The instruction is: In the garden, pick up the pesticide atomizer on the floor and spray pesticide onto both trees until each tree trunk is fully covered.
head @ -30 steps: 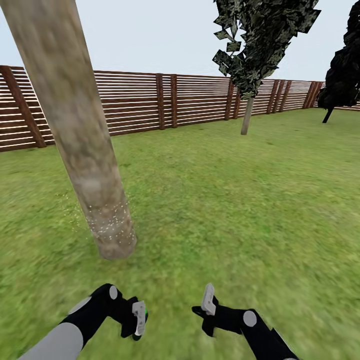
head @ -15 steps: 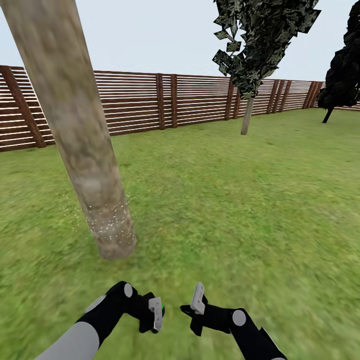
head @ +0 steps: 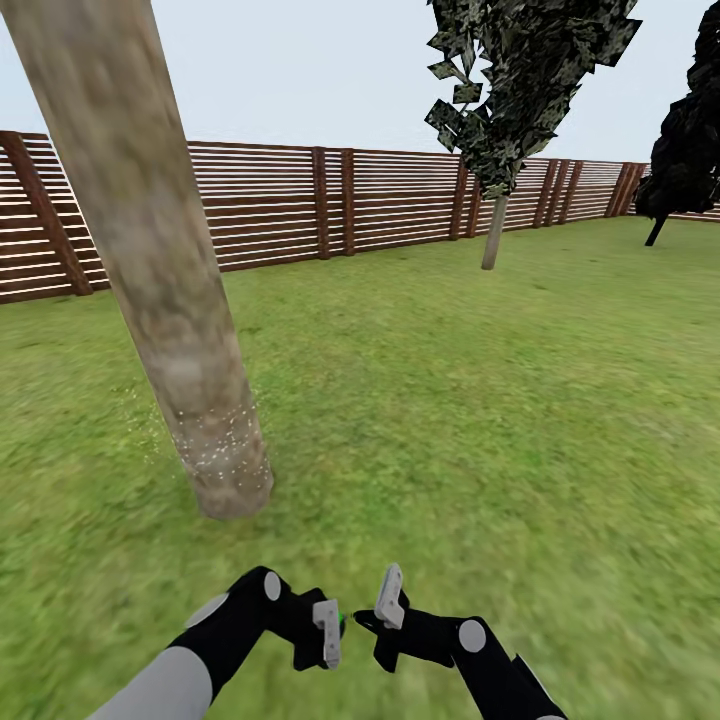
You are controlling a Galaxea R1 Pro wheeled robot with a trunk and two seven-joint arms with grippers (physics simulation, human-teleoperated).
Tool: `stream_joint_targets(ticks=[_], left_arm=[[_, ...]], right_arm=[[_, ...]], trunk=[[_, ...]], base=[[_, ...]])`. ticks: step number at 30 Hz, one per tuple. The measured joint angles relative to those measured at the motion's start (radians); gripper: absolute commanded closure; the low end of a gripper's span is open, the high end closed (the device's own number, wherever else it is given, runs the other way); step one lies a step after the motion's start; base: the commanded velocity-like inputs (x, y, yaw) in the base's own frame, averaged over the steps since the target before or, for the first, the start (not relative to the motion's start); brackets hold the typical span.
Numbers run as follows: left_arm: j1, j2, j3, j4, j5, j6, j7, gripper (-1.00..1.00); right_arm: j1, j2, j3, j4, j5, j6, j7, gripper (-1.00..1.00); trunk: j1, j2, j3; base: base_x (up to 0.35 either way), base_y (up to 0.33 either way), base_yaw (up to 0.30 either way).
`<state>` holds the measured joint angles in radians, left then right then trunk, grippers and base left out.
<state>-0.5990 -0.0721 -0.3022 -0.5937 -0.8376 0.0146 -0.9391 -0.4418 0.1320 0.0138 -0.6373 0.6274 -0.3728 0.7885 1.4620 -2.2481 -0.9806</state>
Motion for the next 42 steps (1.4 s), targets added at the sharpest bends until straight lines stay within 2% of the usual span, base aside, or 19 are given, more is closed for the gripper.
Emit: stream_joint_targets(ticks=[6,14,30,42], left_arm=[[-0.001,-0.019,0.000,-0.001,0.003,-0.004,-0.002,1.00],[-0.002,-0.022,0.001,-0.001,0.010,-0.012,-0.005,1.00],[-0.002,-0.044,0.001,-0.001,0.012,-0.015,-0.012,1.00],[-0.002,-0.045,0.001,-0.001,0.012,-0.016,-0.012,1.00]], right_arm=[[0.000,0.000,0.000,-0.001,0.000,0.000,-0.001,1.00],[0.000,-0.003,-0.002,-0.001,0.000,0.000,-0.001,1.00],[0.000,-0.008,-0.003,0.001,0.000,0.000,-0.001,1.00],[0.000,-0.008,-0.003,0.002,0.000,0.000,-0.001,1.00]], trunk=[[0.000,0.000,0.000],[0.000,0.000,0.000],[0.000,0.000,0.000],[0.000,0.000,0.000]], base=[[0.000,0.000,0.000],[0.000,0.000,0.000],[0.000,0.000,0.000],[0.000,0.000,0.000]])
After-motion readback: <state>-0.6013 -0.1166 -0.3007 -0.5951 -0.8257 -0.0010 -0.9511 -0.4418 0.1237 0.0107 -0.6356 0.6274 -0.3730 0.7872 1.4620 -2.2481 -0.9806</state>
